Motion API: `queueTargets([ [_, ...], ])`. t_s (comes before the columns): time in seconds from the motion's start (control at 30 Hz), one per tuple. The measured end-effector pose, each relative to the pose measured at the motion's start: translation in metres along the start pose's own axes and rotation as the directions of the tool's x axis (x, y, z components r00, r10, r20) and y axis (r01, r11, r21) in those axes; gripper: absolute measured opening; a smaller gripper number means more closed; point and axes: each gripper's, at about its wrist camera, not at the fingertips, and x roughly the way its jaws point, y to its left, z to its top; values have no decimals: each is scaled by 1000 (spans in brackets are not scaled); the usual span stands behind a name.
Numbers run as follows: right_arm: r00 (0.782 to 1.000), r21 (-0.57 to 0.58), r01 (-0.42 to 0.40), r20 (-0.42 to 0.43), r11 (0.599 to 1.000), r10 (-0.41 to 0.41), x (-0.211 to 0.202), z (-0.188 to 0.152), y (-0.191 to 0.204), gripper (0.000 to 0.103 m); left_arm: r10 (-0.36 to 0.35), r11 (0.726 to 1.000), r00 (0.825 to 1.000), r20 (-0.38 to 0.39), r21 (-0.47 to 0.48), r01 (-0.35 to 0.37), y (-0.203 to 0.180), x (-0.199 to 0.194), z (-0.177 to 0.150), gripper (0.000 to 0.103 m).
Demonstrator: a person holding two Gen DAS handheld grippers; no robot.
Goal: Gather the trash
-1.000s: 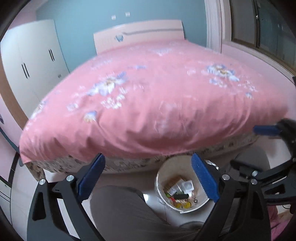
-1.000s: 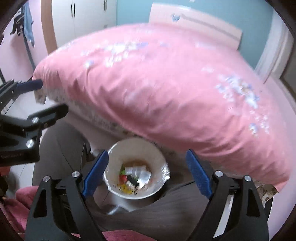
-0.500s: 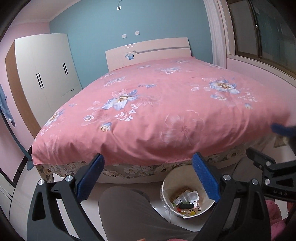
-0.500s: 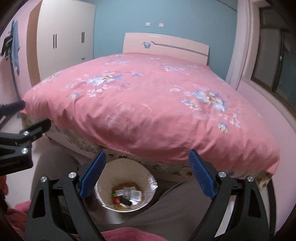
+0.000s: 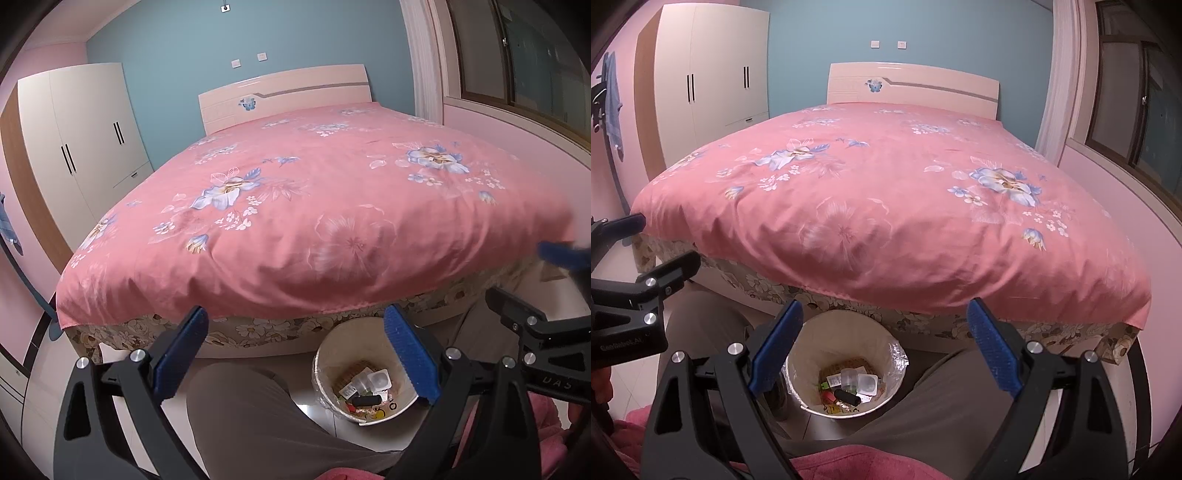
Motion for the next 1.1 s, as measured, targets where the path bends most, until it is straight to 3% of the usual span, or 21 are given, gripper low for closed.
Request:
queueTargets([
  [1.1,1000,-3,1,-7,1000,-1,1,-1,2,89,-18,1000,1000,-4,6,18,-2,0,0,97],
])
